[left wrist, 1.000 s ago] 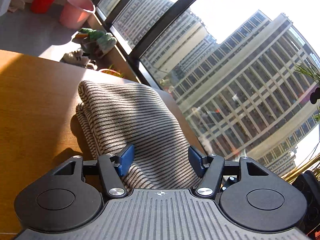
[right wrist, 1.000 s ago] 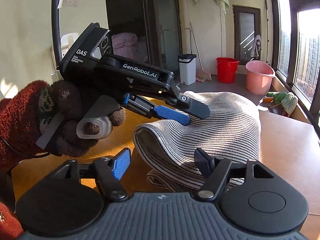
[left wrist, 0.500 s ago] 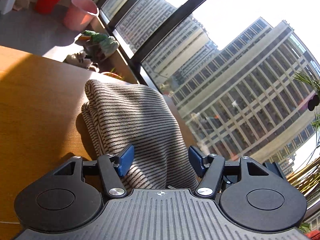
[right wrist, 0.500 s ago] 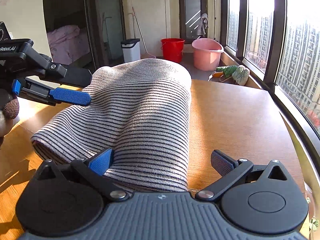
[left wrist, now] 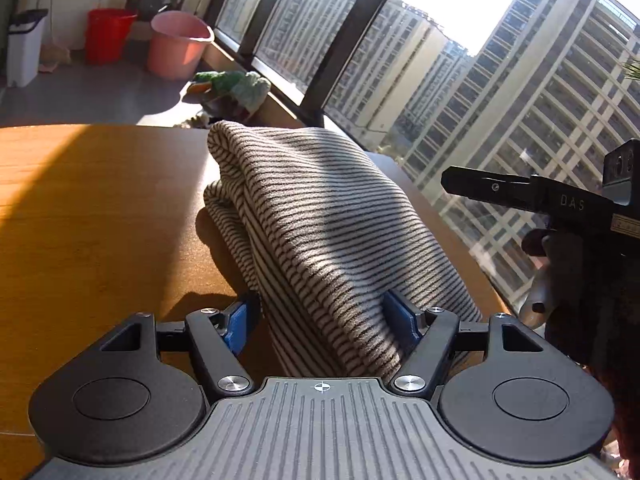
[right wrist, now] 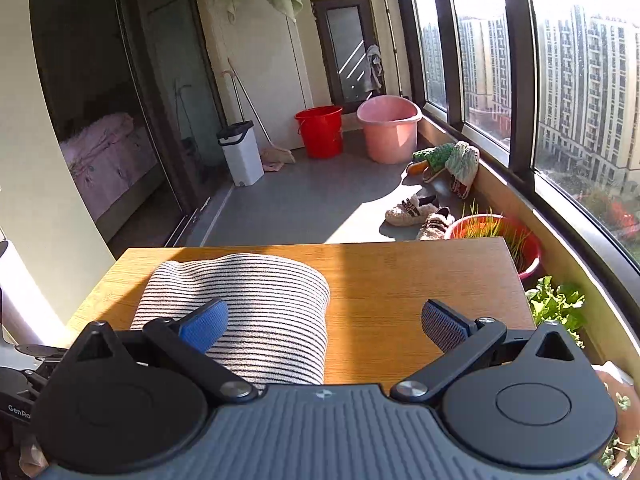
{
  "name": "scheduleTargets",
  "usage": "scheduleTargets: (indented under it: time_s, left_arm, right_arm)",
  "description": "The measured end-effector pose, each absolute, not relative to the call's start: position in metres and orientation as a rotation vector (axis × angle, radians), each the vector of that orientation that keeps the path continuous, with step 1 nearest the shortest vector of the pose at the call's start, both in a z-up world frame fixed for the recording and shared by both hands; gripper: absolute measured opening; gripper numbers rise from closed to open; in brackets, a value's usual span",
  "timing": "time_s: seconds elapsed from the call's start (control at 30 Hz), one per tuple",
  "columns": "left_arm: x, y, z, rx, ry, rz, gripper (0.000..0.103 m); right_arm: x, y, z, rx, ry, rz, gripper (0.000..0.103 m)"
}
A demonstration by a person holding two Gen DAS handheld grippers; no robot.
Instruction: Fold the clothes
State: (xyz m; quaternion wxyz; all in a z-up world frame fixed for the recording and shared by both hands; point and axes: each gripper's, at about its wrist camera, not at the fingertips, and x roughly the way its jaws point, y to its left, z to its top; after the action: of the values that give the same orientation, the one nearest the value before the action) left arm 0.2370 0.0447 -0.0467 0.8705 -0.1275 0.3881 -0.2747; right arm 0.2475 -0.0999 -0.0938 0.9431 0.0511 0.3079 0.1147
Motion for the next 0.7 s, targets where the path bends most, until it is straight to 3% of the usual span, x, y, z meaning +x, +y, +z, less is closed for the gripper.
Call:
scheduleTargets:
  time_s: [0.17, 0.43, 0.6, 0.7]
  left_arm:
    - [0.237, 0.049, -0.052, -0.286, 0.813, -0.575, 0.079]
    - [0.241, 0.069, -0.037, -0.396, 0.753, -0.592, 0.074]
    - [0.254, 0.061, -0.047, -0.383, 0.806, -0.590, 0.069]
    - [0.258, 0.057, -0.054, -0.394, 0.833, -0.589, 0.073]
  right_arm:
    - [0.302, -0.065, -0.138, -0.065, 0.783, 0.148, 0.103]
    - [0.294, -0.070, -0.146, -0.008, 0.723, 0.140, 0.103]
    - [0.275, -0.073, -0.138, 0.028, 0.664, 0.116, 0.103]
    - [0.252, -0.080, -0.128, 0.085, 0.617, 0.152, 0.103]
